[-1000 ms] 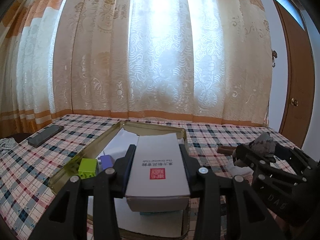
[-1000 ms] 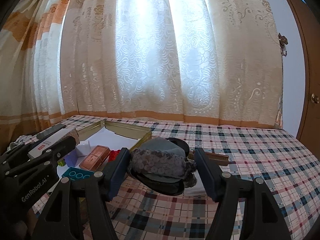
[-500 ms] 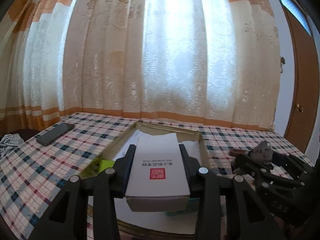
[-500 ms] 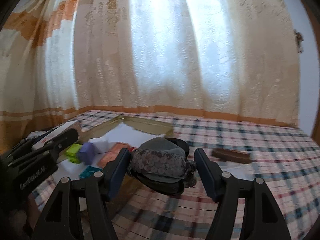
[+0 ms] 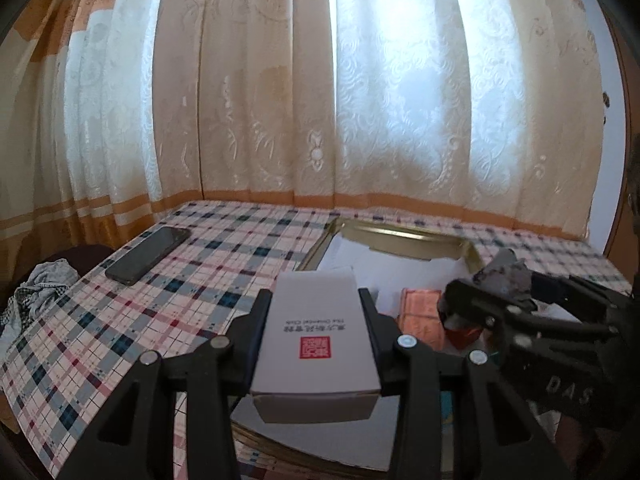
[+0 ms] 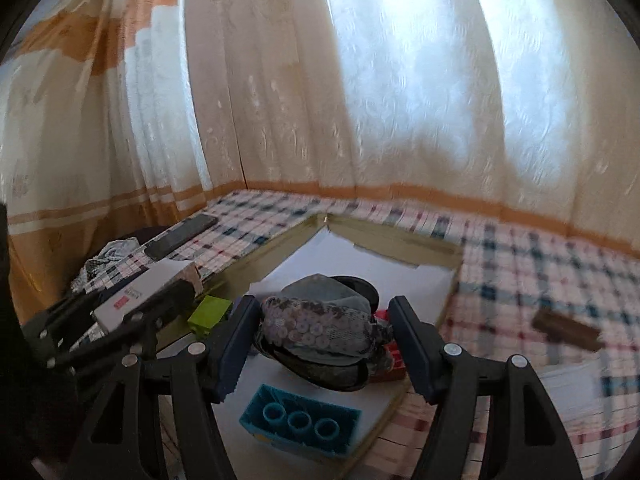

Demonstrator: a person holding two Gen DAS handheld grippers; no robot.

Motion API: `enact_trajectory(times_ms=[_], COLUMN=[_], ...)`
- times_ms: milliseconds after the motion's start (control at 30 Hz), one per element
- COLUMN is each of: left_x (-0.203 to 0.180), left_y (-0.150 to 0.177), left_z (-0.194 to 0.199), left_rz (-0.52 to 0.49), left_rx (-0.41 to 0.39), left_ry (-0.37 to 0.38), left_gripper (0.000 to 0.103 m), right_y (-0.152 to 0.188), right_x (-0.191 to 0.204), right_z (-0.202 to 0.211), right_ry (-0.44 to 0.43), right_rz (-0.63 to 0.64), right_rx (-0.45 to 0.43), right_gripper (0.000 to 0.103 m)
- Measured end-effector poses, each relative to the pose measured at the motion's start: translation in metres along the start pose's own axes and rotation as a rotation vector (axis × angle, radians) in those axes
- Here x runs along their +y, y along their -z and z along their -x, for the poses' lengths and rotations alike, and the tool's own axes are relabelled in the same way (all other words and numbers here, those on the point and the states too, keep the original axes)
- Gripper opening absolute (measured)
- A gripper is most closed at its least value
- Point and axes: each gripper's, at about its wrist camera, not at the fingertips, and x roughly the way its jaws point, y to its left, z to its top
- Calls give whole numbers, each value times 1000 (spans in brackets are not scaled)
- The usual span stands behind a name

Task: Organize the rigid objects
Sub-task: 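Lower the white box and grey pouch into the tin and open both grippers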

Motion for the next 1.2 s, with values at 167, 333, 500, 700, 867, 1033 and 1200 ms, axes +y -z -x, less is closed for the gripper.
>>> enact_trajectory(times_ms=[167, 333, 500, 700, 867, 1033, 1200], left_x=[0, 1, -4, -36, -84, -129, -149], left_y=[0, 1, -3, -5, -8, -17, -25], left_z=[-15, -16, -2, 8, 5, -5, -12], left_rz=[-17, -9, 6, 4, -16, -52, -76], left_rx=[43, 50, 22, 19, 61, 92, 103], left_ry=[-15, -39, -43, 16, 108, 159, 172], left_gripper=[42, 68, 91, 102, 103, 103, 103], right_y=[4, 0, -1, 8, 24, 37, 41], right_x=[-5, -12, -23, -76, -132, -169, -172], right_z=[-17, -14, 6, 49, 72, 68, 46], right_ry=[-23, -56, -30, 106, 271, 338, 298], right_rz=[-39, -83, -83, -120, -163, -200, -190], right_rx=[44, 25, 3, -29, 0, 103, 193], right_gripper=[70, 89, 93, 93, 93, 97, 98])
